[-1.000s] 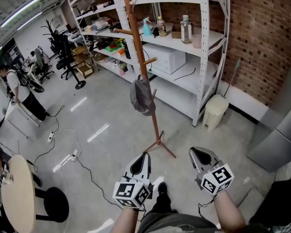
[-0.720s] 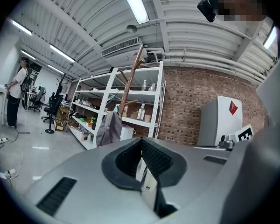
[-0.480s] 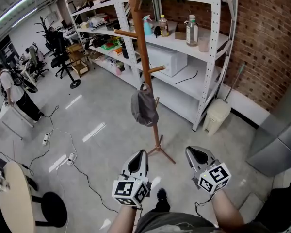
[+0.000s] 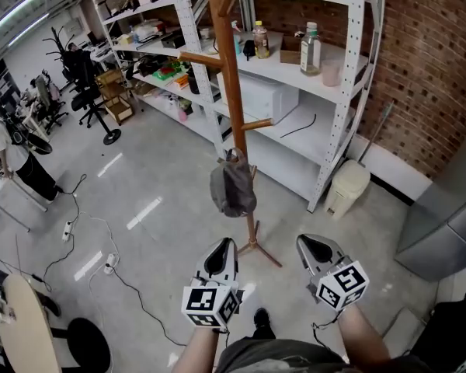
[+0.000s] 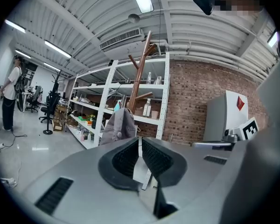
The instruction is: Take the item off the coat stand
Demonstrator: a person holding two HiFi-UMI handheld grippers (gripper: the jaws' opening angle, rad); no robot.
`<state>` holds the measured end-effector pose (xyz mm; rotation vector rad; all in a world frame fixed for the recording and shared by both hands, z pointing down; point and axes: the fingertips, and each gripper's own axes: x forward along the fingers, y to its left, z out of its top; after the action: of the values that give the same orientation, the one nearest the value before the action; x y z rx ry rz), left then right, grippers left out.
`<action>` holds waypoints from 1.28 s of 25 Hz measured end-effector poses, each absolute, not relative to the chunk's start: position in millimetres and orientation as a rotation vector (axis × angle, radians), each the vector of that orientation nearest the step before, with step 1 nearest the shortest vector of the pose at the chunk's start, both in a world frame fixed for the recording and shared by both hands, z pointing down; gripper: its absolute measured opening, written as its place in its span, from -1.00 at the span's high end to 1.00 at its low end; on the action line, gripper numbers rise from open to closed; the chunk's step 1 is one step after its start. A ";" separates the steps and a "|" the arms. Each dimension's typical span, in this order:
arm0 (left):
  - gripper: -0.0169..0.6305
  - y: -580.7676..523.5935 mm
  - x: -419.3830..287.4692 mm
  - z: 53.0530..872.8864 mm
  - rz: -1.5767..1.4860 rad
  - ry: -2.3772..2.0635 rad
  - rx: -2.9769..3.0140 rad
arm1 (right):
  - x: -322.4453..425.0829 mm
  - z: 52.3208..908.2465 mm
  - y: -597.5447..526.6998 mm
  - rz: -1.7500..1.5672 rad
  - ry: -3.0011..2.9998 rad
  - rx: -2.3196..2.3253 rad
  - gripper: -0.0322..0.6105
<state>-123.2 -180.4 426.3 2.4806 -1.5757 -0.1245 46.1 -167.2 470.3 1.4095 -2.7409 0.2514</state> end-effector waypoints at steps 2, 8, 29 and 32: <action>0.92 -191.7 -126.4 427.0 -0.125 -1.582 2.477 | 45.2 471.9 -177.0 0.255 -2.732 1.420 0.87; 0.92 -222.2 -138.6 427.0 -0.123 -1.583 2.477 | 39.5 468.9 -204.2 0.237 -2.720 1.455 0.87; 0.13 -272.9 -138.1 427.9 -0.071 -1.697 2.512 | 52.9 470.3 -261.8 0.268 -2.740 1.414 0.87; 0.03 -284.0 -138.7 428.9 -0.061 -1.727 2.485 | 53.9 469.0 -274.3 0.269 -2.755 1.377 0.87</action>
<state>-138.7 -284.0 428.9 2.4855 -1.7272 -0.0606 53.9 -274.3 469.0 1.3771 -2.7548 0.2687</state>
